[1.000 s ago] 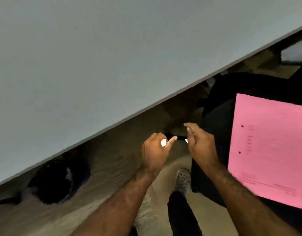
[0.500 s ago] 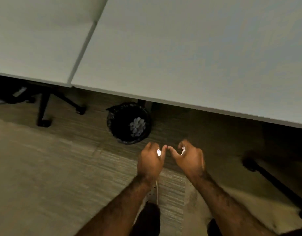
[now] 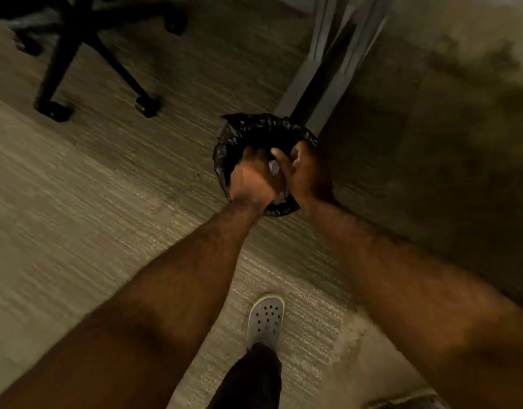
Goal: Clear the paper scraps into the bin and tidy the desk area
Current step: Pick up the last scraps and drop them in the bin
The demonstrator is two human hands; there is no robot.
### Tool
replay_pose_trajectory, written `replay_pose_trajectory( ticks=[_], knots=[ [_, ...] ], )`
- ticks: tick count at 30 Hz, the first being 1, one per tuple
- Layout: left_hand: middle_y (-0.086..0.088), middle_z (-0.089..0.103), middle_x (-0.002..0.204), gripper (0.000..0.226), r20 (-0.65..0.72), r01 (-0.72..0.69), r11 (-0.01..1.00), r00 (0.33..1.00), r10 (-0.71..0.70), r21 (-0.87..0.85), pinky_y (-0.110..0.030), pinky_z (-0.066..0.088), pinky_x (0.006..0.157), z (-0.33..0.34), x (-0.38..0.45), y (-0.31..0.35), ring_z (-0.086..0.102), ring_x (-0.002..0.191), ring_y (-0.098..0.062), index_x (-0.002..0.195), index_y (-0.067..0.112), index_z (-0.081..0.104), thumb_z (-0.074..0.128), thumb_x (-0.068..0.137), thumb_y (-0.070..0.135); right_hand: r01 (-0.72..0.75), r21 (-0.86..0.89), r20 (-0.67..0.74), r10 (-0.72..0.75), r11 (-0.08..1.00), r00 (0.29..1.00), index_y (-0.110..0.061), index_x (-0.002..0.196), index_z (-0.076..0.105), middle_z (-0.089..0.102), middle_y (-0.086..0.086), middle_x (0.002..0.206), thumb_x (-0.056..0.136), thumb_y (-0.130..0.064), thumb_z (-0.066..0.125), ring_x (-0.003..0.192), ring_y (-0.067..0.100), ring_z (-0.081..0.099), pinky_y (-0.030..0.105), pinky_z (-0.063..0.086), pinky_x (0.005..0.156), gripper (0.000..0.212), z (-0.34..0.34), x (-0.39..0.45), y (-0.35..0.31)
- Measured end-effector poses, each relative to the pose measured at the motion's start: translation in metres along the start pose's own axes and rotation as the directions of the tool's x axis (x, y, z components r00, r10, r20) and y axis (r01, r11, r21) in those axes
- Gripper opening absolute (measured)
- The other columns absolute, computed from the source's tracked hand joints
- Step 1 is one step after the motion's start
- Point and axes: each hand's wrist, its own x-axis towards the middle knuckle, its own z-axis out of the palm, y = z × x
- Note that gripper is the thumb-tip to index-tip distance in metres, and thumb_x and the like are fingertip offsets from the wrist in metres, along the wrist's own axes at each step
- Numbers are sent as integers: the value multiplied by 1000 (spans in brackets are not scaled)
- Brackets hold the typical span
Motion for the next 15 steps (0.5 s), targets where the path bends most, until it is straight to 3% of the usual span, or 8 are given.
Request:
replay_pose_trajectory(
  ticks=[3, 5, 7, 12, 15],
  knots=[
    [-14, 39, 143, 68, 190, 29, 976, 979, -71, 215, -47, 44, 97, 21, 20, -13, 42, 128, -34, 139, 9, 37, 50, 87, 51, 49, -24, -14, -50, 998, 999, -12, 112, 60, 64, 12, 107, 93, -57, 38, 101, 30, 59, 35, 41, 83, 54, 29, 16, 15],
    [-9, 15, 159, 86, 322, -1, 944, 940, -111, 331, -49, 28, 112, 31, 23, -26, 19, 143, -32, 151, 14, 14, 46, 85, 60, 23, -42, 104, -19, 999, 994, -14, 135, 52, 55, 17, 134, 94, -53, 31, 124, 33, 49, 38, 37, 102, 60, 46, 21, 24],
    [-5, -5, 163, 88, 402, -41, 934, 909, -112, 354, -48, 13, 119, 38, 16, -39, 1, 149, -28, 154, 18, 0, 38, 88, 61, 21, -77, 239, -2, 997, 971, -20, 145, 41, 44, 17, 146, 91, -57, 21, 135, 34, 39, 45, 32, 110, 69, 55, 19, 32],
    [-7, -3, 163, 68, 330, -82, 944, 943, -30, 319, -46, 7, 120, 32, -10, -44, 0, 149, -26, 154, 14, 4, 20, 97, 47, 89, -210, 334, -14, 974, 942, -23, 148, 35, 35, 15, 153, 97, -56, 19, 142, 32, 29, 44, 25, 115, 63, 40, 2, 39],
    [-9, -1, 163, 67, 355, -69, 946, 933, -51, 316, -46, 8, 120, 18, -23, -29, 2, 149, -26, 153, 11, 5, 19, 98, 46, 82, -193, 374, -4, 978, 928, -23, 148, 35, 35, 9, 154, 90, -63, 11, 143, 27, 29, 45, 26, 115, 74, 20, -11, 31]
  ],
)
